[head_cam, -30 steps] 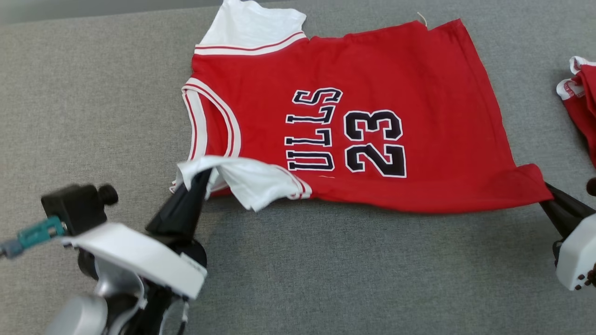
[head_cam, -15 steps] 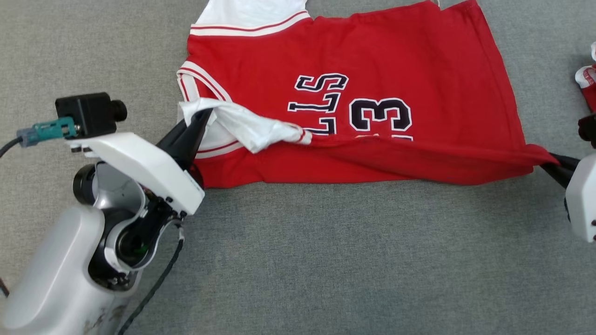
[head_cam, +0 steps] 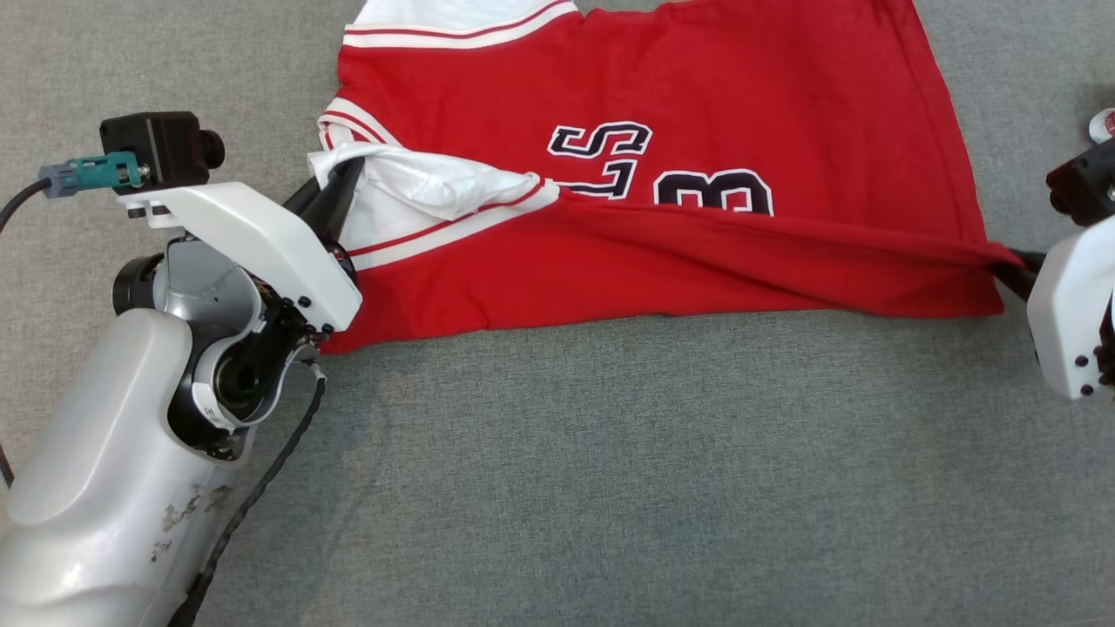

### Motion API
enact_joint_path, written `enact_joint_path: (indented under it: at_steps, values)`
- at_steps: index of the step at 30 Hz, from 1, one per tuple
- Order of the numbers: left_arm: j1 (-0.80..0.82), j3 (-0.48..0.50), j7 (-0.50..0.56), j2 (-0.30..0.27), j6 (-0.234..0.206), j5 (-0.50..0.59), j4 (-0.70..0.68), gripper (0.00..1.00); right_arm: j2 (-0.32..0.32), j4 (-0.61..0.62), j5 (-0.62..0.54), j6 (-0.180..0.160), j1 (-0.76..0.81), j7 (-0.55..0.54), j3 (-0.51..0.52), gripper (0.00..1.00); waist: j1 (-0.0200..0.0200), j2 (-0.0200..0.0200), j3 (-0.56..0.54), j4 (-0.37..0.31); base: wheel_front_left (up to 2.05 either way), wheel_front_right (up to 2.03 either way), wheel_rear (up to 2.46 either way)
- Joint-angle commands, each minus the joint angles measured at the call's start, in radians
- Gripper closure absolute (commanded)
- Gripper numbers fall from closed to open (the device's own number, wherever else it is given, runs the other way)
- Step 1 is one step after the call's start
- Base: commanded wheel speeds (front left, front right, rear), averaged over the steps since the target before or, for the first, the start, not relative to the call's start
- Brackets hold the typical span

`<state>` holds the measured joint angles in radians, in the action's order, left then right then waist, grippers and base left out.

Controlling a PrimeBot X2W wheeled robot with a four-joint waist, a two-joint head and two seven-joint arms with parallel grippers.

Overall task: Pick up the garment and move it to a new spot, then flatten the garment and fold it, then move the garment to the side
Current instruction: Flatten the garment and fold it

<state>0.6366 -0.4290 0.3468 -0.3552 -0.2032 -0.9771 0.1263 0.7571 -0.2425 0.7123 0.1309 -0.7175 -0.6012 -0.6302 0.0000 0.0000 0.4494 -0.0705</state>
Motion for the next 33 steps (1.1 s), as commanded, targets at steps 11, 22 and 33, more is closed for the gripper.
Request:
enact_joint_path:
  at_steps: [11, 22, 33]
  values:
    - [0.045, -0.025, -0.015, 0.012, 0.043, 0.015, 0.091, 1.0, -0.024, -0.11, -0.02, 0.0, -0.121, 0.101, -0.058, 1.0, 0.0, 0.0, 0.008, 0.015, 0.0, 0.0, 0.0]
    - [-0.056, 0.005, -0.03, -0.056, 0.056, -0.006, -0.004, 0.0, -0.049, -0.145, 0.028, 0.0, -0.059, 0.246, -0.032, 0.0, 0.0, 0.0, -0.003, -0.009, 0.0, 0.0, 0.0]
    - [-0.407, 0.137, -0.09, -0.124, -0.064, -0.093, -0.321, 0.0, -0.003, 0.025, 0.101, 0.0, 0.195, 0.283, 0.084, 0.0, 0.0, 0.0, 0.039, -0.04, 0.0, 0.0, 0.0]
